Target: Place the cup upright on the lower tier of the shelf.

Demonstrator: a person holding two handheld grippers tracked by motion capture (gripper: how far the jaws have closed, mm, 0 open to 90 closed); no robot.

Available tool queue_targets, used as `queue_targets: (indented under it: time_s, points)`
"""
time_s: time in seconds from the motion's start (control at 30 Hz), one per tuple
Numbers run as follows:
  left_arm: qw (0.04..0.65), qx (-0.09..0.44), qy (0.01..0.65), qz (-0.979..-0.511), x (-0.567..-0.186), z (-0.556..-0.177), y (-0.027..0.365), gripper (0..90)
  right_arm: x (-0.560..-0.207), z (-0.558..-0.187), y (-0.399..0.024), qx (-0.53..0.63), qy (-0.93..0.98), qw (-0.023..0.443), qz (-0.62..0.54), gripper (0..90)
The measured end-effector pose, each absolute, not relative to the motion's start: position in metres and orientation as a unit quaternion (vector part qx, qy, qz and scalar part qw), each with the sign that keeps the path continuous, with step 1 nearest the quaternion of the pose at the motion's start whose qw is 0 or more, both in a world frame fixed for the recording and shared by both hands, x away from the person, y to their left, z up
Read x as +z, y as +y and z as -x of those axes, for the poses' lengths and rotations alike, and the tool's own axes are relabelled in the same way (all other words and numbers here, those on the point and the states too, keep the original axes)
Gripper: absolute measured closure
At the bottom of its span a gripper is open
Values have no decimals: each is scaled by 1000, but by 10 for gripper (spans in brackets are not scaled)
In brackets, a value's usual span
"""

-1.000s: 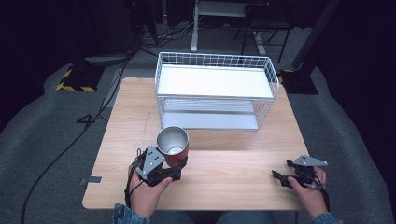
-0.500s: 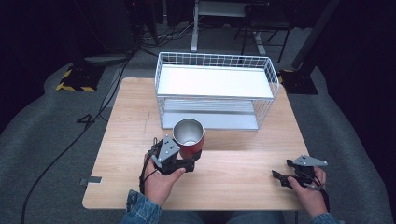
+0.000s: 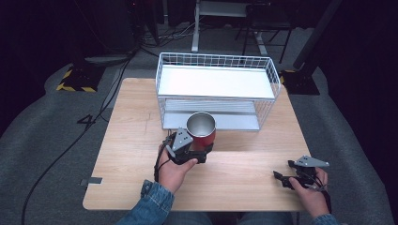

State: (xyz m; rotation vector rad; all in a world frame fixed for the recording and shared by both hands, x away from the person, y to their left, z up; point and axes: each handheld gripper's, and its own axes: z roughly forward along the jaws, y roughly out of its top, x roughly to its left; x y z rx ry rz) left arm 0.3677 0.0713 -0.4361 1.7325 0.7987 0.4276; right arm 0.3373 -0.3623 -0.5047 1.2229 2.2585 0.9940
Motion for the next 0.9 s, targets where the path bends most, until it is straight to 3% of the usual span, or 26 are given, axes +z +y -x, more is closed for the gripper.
queue_targets:
  time_s: [0.9]
  points:
    - [531, 193, 375, -735, -466, -435, 39, 167, -505, -337, -362, 354, 805, 193, -436, 163]
